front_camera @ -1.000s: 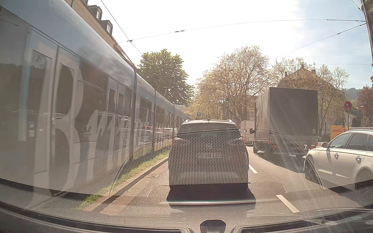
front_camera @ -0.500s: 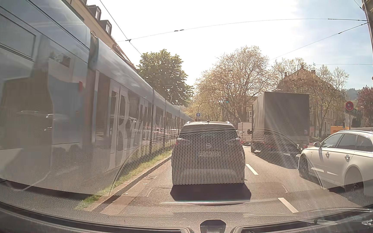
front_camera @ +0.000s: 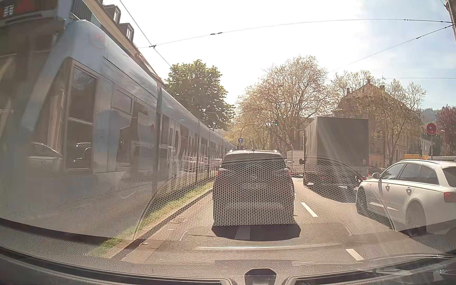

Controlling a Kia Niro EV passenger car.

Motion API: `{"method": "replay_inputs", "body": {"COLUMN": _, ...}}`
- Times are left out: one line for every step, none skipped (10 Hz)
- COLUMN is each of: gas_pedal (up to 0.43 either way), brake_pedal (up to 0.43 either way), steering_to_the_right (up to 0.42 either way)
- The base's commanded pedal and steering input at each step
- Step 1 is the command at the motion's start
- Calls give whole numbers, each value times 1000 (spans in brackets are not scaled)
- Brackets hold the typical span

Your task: Follow the waypoints while adhering to traffic rules and regulations

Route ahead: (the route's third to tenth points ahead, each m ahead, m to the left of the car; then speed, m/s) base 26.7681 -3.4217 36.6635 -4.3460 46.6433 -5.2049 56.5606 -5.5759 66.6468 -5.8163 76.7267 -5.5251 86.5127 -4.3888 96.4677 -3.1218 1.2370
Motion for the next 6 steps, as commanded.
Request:
{"method": "replay_inputs", "body": {"gas_pedal": 150, "brake_pedal": 0, "steering_to_the_right": 56}}
{"method": "replay_inputs", "body": {"gas_pedal": 150, "brake_pedal": 0, "steering_to_the_right": 56}}
{"method": "replay_inputs", "body": {"gas_pedal": 150, "brake_pedal": 0, "steering_to_the_right": 56}}
{"method": "replay_inputs", "body": {"gas_pedal": 150, "brake_pedal": 0, "steering_to_the_right": 56}}
{"method": "replay_inputs", "body": {"gas_pedal": 150, "brake_pedal": 0, "steering_to_the_right": 56}}
{"method": "replay_inputs", "body": {"gas_pedal": 150, "brake_pedal": 0, "steering_to_the_right": 56}}
